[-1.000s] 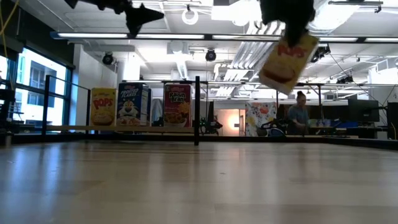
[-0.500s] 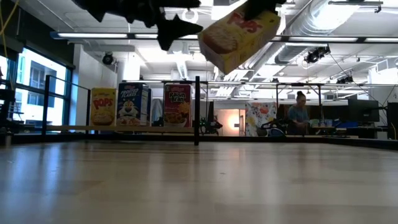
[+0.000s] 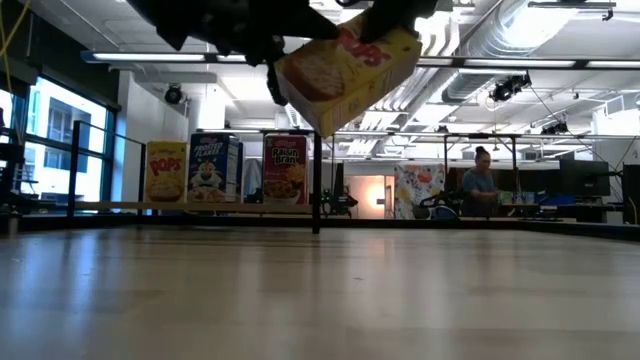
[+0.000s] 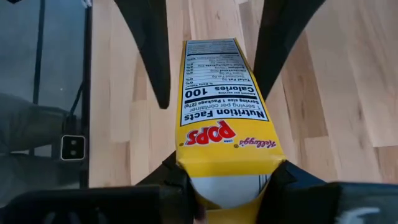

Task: Stack cereal on shelf
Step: Align the yellow cereal box on the shelf

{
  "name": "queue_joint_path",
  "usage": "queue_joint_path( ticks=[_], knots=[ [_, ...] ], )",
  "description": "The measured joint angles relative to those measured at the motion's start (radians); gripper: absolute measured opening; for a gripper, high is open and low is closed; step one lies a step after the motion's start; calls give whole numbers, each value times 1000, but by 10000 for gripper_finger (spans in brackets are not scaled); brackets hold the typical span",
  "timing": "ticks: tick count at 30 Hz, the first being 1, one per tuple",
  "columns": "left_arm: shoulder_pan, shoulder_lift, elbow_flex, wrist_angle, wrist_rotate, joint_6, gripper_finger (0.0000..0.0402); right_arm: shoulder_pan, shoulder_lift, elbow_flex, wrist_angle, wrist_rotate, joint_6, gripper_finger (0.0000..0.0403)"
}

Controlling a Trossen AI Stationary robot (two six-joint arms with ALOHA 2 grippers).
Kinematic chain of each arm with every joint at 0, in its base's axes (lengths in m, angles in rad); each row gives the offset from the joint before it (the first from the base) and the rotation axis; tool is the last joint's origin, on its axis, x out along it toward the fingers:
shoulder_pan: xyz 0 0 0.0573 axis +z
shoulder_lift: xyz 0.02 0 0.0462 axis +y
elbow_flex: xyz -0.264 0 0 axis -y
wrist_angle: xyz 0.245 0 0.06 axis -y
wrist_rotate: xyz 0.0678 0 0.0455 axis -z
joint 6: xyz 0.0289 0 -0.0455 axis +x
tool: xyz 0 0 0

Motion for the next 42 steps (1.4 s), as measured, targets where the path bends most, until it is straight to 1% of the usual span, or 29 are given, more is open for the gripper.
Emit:
queue_joint_path(
  ticks=[3, 5, 12, 15, 18, 21, 23, 26, 29, 31, 33, 37, 42],
  knots=[
    [0, 5, 0, -19, 2, -14, 249, 0, -1, 0, 1, -8, -14, 87],
    [0, 5, 0, -30, 3, -15, 234, 0, -6, 0, 2, -9, -31, 87],
    [0, 5, 0, -38, 9, -8, 146, 0, -7, 0, 6, -14, -60, 87],
    [0, 5, 0, -39, 13, -9, 123, 0, -10, 0, 3, -16, -66, 94],
    [4, 2, 0, -43, 16, -13, 119, -6, -18, 0, -6, -17, -28, 121],
    [17, -13, 0, -112, 17, -6, 122, -23, -51, 0, -74, -15, -9, 165],
    [33, -45, -2, -185, 17, -4, 122, -33, -79, 0, -127, -4, -21, 195],
    [61, -116, -1, -337, 16, 25, 121, -44, -131, 0, -217, 49, -31, 232],
    [89, -214, -14, -431, 3, 17, 121, -48, -177, 0, -310, 150, -24, 253],
    [98, -303, -51, -450, -46, -18, 120, -48, -195, 0, -339, 214, -10, 258],
    [95, -401, -109, -438, -143, -61, 120, -48, -210, 0, -356, 262, 5, 259],
    [53, -625, -256, -416, -385, -186, 120, -48, -216, -1, -363, 326, 7, 259],
    [-21, -883, -416, -405, -719, -294, 120, -56, -214, -1, -356, 343, 11, 259]
  ],
)
